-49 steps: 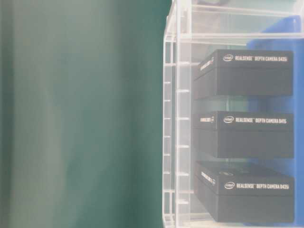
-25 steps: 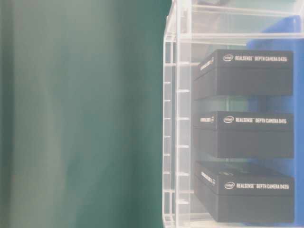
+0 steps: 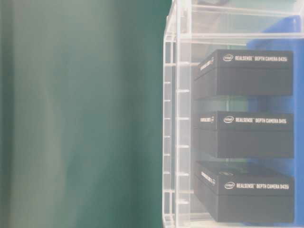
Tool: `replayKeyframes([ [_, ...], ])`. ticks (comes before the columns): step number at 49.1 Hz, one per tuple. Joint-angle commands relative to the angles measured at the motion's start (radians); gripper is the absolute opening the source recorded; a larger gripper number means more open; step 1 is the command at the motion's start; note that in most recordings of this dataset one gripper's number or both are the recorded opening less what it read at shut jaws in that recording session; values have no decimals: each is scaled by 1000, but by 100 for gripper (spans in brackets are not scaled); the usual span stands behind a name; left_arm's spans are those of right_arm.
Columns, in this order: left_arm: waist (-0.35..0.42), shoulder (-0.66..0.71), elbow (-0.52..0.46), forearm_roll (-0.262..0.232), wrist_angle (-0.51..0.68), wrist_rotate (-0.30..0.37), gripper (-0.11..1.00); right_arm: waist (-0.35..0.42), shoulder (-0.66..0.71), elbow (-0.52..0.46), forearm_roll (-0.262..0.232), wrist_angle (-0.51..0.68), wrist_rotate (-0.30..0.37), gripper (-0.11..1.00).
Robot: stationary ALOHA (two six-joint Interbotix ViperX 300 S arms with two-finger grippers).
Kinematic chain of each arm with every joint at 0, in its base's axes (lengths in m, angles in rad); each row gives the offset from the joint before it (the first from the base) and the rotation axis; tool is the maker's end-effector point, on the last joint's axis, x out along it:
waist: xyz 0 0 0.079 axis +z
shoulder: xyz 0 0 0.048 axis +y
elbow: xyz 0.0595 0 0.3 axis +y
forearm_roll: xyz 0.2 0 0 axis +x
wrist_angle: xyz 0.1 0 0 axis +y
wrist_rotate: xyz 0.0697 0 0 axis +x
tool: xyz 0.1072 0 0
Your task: Take the box out of the case with the left arm.
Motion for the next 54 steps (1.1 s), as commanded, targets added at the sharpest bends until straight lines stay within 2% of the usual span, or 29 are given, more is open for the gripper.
replayKeyframes([
  [1,-9,9,-28,-2,5,-3,2,-2,12,-25,0,3,2,-1],
  [11,-12,12,-32,-2,5,-25,2,-2,17,-25,0,17,2,-1],
  [16,-12,18,-38,-2,5,-121,2,-2,17,-25,0,20,2,-1],
  [19,-14,25,-41,-2,5,-224,2,-2,17,-25,0,21,2,-1],
  [24,-31,46,-43,-2,17,-439,2,-2,17,-25,-2,21,2,-1],
  [25,-37,54,-43,0,21,-509,2,-2,17,-25,0,21,2,-1],
  [32,-38,95,-52,8,74,-861,2,-2,17,-26,0,21,2,-1],
  [35,-38,109,-55,9,112,-983,2,-2,17,-26,0,21,2,-1],
  [38,-38,114,-57,12,152,-1071,2,-2,17,-26,0,25,2,-1],
  [41,-37,115,-57,23,186,-1123,2,-2,17,-28,0,29,2,-1],
  [46,-38,117,-57,38,202,-1160,2,-2,17,-34,0,35,2,-1],
  [54,-17,118,-57,43,207,-1121,2,-2,17,-38,0,48,2,-1],
])
